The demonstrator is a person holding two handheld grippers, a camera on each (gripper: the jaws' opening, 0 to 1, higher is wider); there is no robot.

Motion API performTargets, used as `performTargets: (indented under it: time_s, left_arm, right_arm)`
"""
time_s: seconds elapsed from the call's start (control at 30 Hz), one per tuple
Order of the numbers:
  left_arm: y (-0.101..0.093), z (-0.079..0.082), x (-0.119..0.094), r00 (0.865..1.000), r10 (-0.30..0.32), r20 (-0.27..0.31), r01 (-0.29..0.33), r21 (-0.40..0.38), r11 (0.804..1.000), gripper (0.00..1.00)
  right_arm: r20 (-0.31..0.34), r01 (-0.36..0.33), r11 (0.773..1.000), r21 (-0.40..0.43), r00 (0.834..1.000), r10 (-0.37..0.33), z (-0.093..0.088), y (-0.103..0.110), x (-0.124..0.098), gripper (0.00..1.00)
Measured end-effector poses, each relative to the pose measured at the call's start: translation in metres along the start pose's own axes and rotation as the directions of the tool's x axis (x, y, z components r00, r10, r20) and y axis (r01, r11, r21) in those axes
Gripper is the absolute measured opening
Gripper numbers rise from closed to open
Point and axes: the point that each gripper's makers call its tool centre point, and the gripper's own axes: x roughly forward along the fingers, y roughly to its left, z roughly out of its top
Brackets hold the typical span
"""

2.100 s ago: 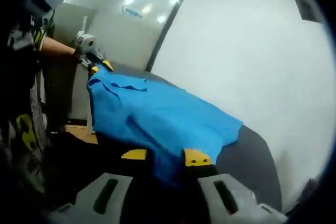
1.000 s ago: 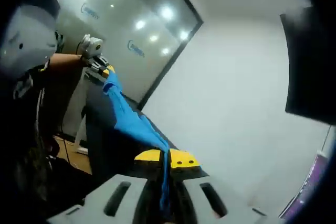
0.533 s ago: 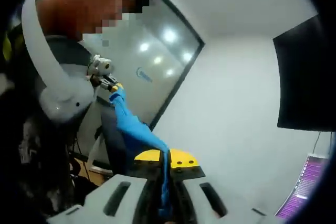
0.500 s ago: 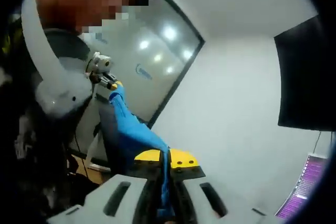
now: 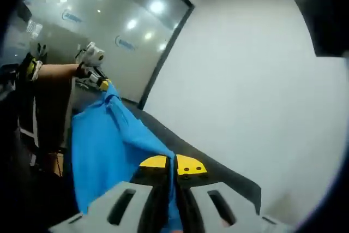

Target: Spread out the cloth and fold it

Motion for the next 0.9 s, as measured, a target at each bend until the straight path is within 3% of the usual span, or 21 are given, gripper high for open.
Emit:
performTargets:
  time_s: [0.07, 0.17, 0.23, 0.3, 0.33, 0.4, 0.43, 0.5, 0.53, 0.57, 0.6, 0.63, 0.67, 0.73, 0.77, 0.8, 0.83, 0.87, 0.9]
  left_arm:
    - [0.019, -0.007, 0.030, 0.999, -0.018, -0.040, 0.017, -0.023, 1.000, 0.02]
    - [0.040, -0.020, 0.072, 0.995, -0.050, -0.090, 0.041, -0.097, 0.994, 0.02]
    - [0.048, -0.029, 0.095, 0.990, -0.083, -0.111, 0.064, -0.167, 0.984, 0.02]
    - [0.056, -0.046, 0.118, 0.981, -0.117, -0.155, 0.078, -0.238, 0.968, 0.03]
    - [0.058, -0.058, 0.133, 0.974, -0.151, -0.168, 0.099, -0.283, 0.954, 0.03]
    - [0.072, -0.078, 0.152, 0.976, -0.110, -0.187, 0.048, -0.308, 0.950, 0.04]
    - [0.076, -0.084, 0.157, 0.980, -0.092, -0.178, 0.033, -0.310, 0.950, 0.05]
    - [0.084, -0.095, 0.171, 0.996, -0.036, -0.087, 0.006, -0.318, 0.948, 0.09]
    - [0.091, -0.100, 0.174, 0.998, 0.006, -0.062, -0.025, -0.325, 0.945, 0.10]
    - [0.096, -0.103, 0.174, 0.999, 0.041, -0.018, -0.044, -0.336, 0.941, 0.10]
    - [0.097, -0.103, 0.176, 0.999, 0.039, 0.033, -0.024, -0.384, 0.923, 0.12]
    - [0.102, -0.103, 0.174, 0.997, 0.065, 0.041, -0.042, -0.408, 0.912, 0.12]
    - [0.109, -0.099, 0.173, 0.993, 0.110, 0.034, -0.087, -0.398, 0.913, 0.13]
    - [0.107, -0.093, 0.174, 0.993, 0.095, 0.066, -0.064, -0.375, 0.925, 0.17]
    - [0.109, -0.095, 0.175, 0.993, 0.102, 0.053, -0.073, -0.396, 0.915, 0.17]
    - [0.118, -0.105, 0.176, 0.989, 0.150, 0.005, -0.131, -0.458, 0.879, 0.21]
    - [0.122, -0.108, 0.177, 0.986, 0.165, 0.006, -0.143, -0.473, 0.869, 0.21]
    - [0.121, -0.103, 0.176, 0.988, 0.152, 0.032, -0.118, -0.480, 0.869, 0.20]
    - [0.122, -0.104, 0.176, 0.989, 0.147, 0.030, -0.112, -0.502, 0.858, 0.20]
  right_arm:
    - [-0.058, -0.036, 0.998, 0.046, 0.998, 0.038, -0.019, -0.018, 0.024, 0.01]
    - [-0.133, -0.050, 0.978, 0.204, 0.988, 0.078, -0.056, -0.045, 0.062, 0.01]
    - [-0.193, -0.039, 0.943, 0.329, 0.975, 0.107, -0.089, -0.059, 0.084, 0.01]
    - [-0.238, -0.046, 0.899, 0.436, 0.957, 0.165, -0.122, -0.063, 0.103, 0.01]
    - [-0.249, -0.020, 0.873, 0.488, 0.955, 0.162, -0.140, -0.070, 0.114, 0.01]
    - [-0.272, 0.016, 0.842, 0.539, 0.949, 0.157, -0.166, -0.076, 0.128, 0.02]
    - [-0.287, 0.025, 0.855, 0.517, 0.947, 0.146, -0.177, -0.079, 0.136, 0.02]
    - [-0.322, 0.040, 0.905, 0.423, 0.941, 0.109, -0.191, -0.081, 0.142, 0.09]
    - [-0.317, 0.045, 0.916, 0.399, 0.944, 0.092, -0.195, -0.084, 0.146, 0.12]
    - [-0.305, 0.043, 0.912, 0.407, 0.948, 0.092, -0.197, -0.084, 0.149, 0.12]
    - [-0.253, 0.031, 0.905, 0.425, 0.964, 0.086, -0.192, -0.087, 0.153, 0.12]
    - [-0.232, 0.034, 0.894, 0.447, 0.970, 0.079, -0.192, -0.089, 0.157, 0.12]
    - [-0.237, 0.042, 0.894, 0.447, 0.969, 0.073, -0.195, -0.093, 0.157, 0.13]
    - [-0.234, 0.048, 0.893, 0.448, 0.970, 0.065, -0.196, -0.098, 0.160, 0.13]
    - [-0.233, 0.056, 0.875, 0.480, 0.970, 0.066, -0.195, -0.099, 0.161, 0.14]
    - [-0.240, 0.086, 0.845, 0.527, 0.969, 0.051, -0.197, -0.102, 0.162, 0.15]
    - [-0.242, 0.110, 0.814, 0.570, 0.970, 0.038, -0.200, -0.105, 0.162, 0.14]
    - [-0.210, 0.108, 0.802, 0.588, 0.977, 0.023, -0.198, -0.108, 0.163, 0.14]
    - [-0.211, 0.093, 0.819, 0.566, 0.977, 0.035, -0.199, -0.106, 0.162, 0.14]
